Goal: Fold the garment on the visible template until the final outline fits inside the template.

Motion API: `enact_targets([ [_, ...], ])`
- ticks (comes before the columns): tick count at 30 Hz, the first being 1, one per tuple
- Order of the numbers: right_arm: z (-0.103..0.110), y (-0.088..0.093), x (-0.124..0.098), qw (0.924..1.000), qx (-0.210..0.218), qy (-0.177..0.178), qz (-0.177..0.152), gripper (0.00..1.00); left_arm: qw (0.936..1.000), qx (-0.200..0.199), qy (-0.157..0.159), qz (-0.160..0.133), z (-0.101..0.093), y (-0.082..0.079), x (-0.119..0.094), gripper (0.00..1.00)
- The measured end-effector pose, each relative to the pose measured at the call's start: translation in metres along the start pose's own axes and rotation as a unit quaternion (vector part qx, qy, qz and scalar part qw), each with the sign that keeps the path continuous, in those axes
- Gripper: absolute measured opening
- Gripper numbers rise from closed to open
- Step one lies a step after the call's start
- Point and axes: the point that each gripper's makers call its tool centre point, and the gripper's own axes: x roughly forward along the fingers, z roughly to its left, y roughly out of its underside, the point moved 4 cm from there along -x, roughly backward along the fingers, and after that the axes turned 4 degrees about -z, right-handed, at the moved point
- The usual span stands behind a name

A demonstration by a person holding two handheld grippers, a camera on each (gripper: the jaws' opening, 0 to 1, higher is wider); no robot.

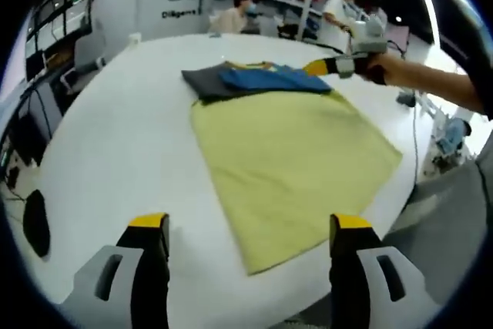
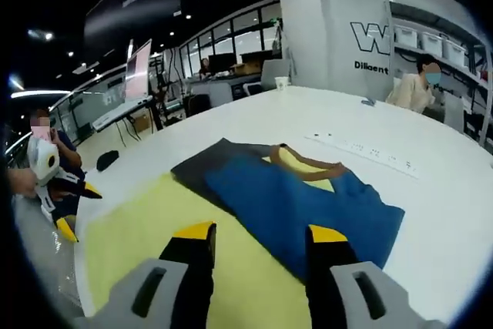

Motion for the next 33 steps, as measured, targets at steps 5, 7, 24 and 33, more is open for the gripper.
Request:
enact_targets([
  [5,-0.012,0.033,-0.036,0.9994,0.005,0.023,0.023,0.43,0.9999,0.011,0.003,0.012,-0.002,0.002,0.0,0.75],
  [7,-0.011,0.042,-0.046,0.9991,0.012,0.03,0.028,0.43,0.9999,0.011,0.007,0.012,-0.002,0.002,0.001,0.72],
  [24,0.008,0.104,-0.112,0.9935,0.075,0.065,0.056,0.39,0.9997,0.006,0.018,0.015,-0.01,0.007,0.004,0.53],
  [33,0.034,0.117,-0.133,0.9938,0.057,0.051,0.081,0.33,0.9997,0.004,-0.007,0.022,-0.007,0.008,0.004,0.46],
])
